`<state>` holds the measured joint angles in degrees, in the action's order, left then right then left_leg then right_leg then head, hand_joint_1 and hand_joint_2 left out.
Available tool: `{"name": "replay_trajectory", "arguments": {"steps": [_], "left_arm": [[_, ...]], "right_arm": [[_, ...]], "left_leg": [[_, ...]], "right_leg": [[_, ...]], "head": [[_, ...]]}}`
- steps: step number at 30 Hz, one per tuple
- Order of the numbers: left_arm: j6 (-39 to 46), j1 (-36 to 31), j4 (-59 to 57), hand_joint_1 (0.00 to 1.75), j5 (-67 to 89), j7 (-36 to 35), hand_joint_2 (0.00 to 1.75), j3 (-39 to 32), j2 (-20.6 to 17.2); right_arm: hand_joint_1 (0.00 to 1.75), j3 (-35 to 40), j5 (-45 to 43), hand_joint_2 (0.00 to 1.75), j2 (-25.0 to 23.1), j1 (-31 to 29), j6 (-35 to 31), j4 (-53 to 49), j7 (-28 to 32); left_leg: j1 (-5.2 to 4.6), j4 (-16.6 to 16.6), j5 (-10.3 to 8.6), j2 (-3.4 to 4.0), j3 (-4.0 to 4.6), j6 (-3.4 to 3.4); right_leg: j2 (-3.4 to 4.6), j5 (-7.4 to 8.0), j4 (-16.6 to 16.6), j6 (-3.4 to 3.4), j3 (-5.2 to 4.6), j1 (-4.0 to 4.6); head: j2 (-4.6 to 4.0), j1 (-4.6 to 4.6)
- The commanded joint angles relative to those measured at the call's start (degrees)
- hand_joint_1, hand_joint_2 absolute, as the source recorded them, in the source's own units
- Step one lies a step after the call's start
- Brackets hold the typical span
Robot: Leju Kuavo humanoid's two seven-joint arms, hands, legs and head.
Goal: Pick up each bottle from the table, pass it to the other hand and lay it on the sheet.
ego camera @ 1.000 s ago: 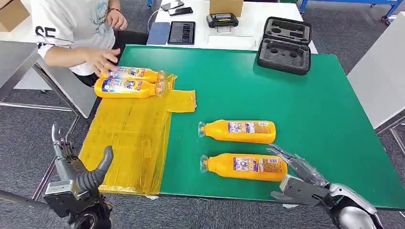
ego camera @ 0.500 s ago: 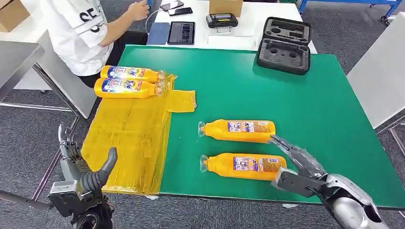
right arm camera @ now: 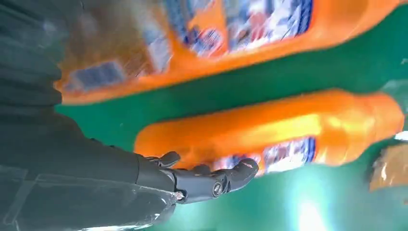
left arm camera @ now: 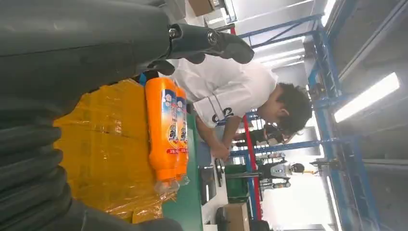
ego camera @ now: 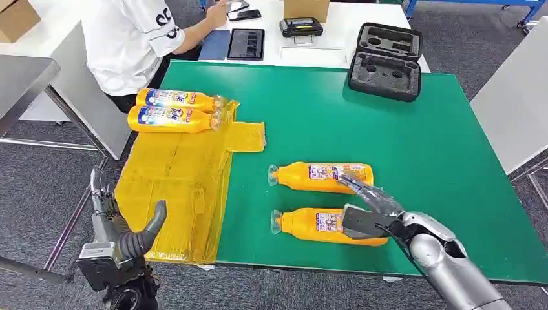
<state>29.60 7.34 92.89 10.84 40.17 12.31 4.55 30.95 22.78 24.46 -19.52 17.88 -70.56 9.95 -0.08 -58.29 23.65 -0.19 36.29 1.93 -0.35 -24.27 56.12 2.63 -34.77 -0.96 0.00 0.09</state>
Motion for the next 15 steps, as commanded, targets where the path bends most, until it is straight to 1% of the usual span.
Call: {"name": "replay_trajectory", "arguments": {"steps": [1,2,3,4,5,6,7,8,9,10,11,12,14,15], "left_arm": [[0.4,-2.2,-3.7,0.0,0.5,-0.2,1.75,0.1,-0.3],[0.3,-2.1,-3.4,0.0,0.4,-0.2,1.75,0.4,-0.5],[0.4,-2.0,-3.2,0.0,0.4,-0.2,1.75,0.7,-0.6],[0.4,-1.9,-3.0,0.0,0.5,-0.2,1.75,1.2,-0.8],[0.4,-1.9,-3.0,0.0,0.5,-0.2,1.75,1.2,-0.8],[0.5,-1.7,-2.9,0.0,0.6,-0.2,1.75,1.3,-0.8],[0.5,-1.7,-2.9,0.0,0.6,-0.2,1.75,1.3,-0.8],[0.5,-1.7,-2.9,0.0,0.6,-0.2,1.75,1.3,-0.8],[0.5,-1.7,-2.9,0.0,0.6,-0.2,1.75,1.3,-0.8],[0.5,-1.7,-2.9,0.0,0.6,-0.2,1.75,1.3,-0.8],[0.5,-1.7,-2.9,0.0,0.6,-0.2,1.75,1.3,-0.8],[0.2,-1.6,-2.7,0.0,0.6,-0.2,1.75,1.5,-0.9],[0.1,-1.4,-2.6,0.0,0.8,-0.2,1.75,1.8,-1.0],[0.0,-1.4,-2.7,0.0,0.8,-0.2,1.75,1.8,-1.0]], "right_arm": [[0.0,4.9,-0.8,1.75,-4.7,-2.9,-0.8,7.0,0.4],[0.0,4.9,-1.0,1.75,-4.2,-2.0,-0.9,5.7,0.3],[0.0,4.7,-1.3,1.75,-3.6,-1.4,-1.0,4.8,0.2],[0.0,4.3,-1.9,1.75,-2.9,-0.4,-1.1,3.4,0.2],[0.0,4.3,-1.9,1.75,-2.9,-0.4,-1.1,3.4,0.2],[0.0,4.2,-2.1,1.75,-2.5,0.0,-1.1,3.0,0.4],[0.0,4.2,-2.1,1.75,-2.5,0.0,-1.1,3.0,0.4],[0.0,4.2,-2.1,1.75,-2.5,0.0,-1.1,3.0,0.4],[0.0,4.2,-2.1,1.75,-2.5,0.0,-1.1,3.0,0.4],[0.0,4.2,-2.1,1.75,-2.5,0.0,-1.1,3.0,0.4],[0.0,4.2,-2.1,1.75,-2.5,0.0,-1.1,3.0,0.4],[0.0,4.0,-2.1,1.75,-2.1,0.6,-1.3,2.1,0.2],[0.0,3.4,-2.0,1.75,-1.1,2.2,-1.8,-0.3,-0.2],[0.0,3.1,-1.9,1.75,-0.6,2.8,-1.9,-0.9,-0.4]], "left_leg": [[0.06,0.1,0.11,0.18,-0.37,-0.1],[0.04,0.1,0.11,0.11,-0.37,-0.11],[0.09,0.1,0.2,0.16,-0.61,-0.16],[0.1,0.1,0.22,0.12,-0.68,-0.18],[0.03,0.1,0.07,-0.02,-0.26,-0.08],[0.06,0.0,0.15,-0.04,-0.4,-0.13],[0.03,0.1,0.1,-0.03,-0.3,-0.1],[0.04,0.1,0.15,-0.04,-0.43,-0.12],[0.03,0.0,0.08,-0.04,-0.24,-0.08],[0.0,0.1,0.09,0.01,-0.25,-0.07],[0.03,0.0,0.18,0.06,-0.41,-0.12],[0.04,0.0,0.22,0.09,-0.51,-0.14],[0.02,0.0,0.09,-0.06,-0.26,-0.09],[0.04,0.0,0.15,-0.07,-0.4,-0.12]], "right_leg": [[0.19,-0.04,-0.1,-0.11,0.32,0.06],[0.12,-0.06,-0.1,-0.11,0.34,0.04],[0.18,-0.13,-0.1,-0.18,0.57,0.09],[0.14,-0.16,-0.1,-0.21,0.65,0.11],[-0.01,-0.07,-0.1,-0.1,0.26,0.03],[-0.02,-0.14,-0.1,-0.14,0.43,0.06],[-0.01,-0.1,-0.1,-0.11,0.3,0.03],[-0.02,-0.16,-0.1,-0.14,0.43,0.04],[-0.02,-0.08,-0.1,-0.09,0.25,0.04],[0.03,-0.08,-0.1,-0.09,0.23,0.0],[0.08,-0.14,-0.1,-0.13,0.39,0.04],[0.11,-0.17,-0.1,-0.16,0.47,0.05],[-0.05,-0.1,-0.1,-0.09,0.26,0.02],[-0.06,-0.17,-0.1,-0.13,0.4,0.04]], "head": [[0.0,0.0],[0.0,-0.02],[0.0,0.0],[0.0,-0.02],[0.0,0.0],[0.0,0.0],[0.0,-0.02],[0.0,0.0],[0.0,0.0],[0.0,0.0],[0.0,-0.02],[0.0,0.0],[0.0,0.0],[0.0,-0.02]]}}
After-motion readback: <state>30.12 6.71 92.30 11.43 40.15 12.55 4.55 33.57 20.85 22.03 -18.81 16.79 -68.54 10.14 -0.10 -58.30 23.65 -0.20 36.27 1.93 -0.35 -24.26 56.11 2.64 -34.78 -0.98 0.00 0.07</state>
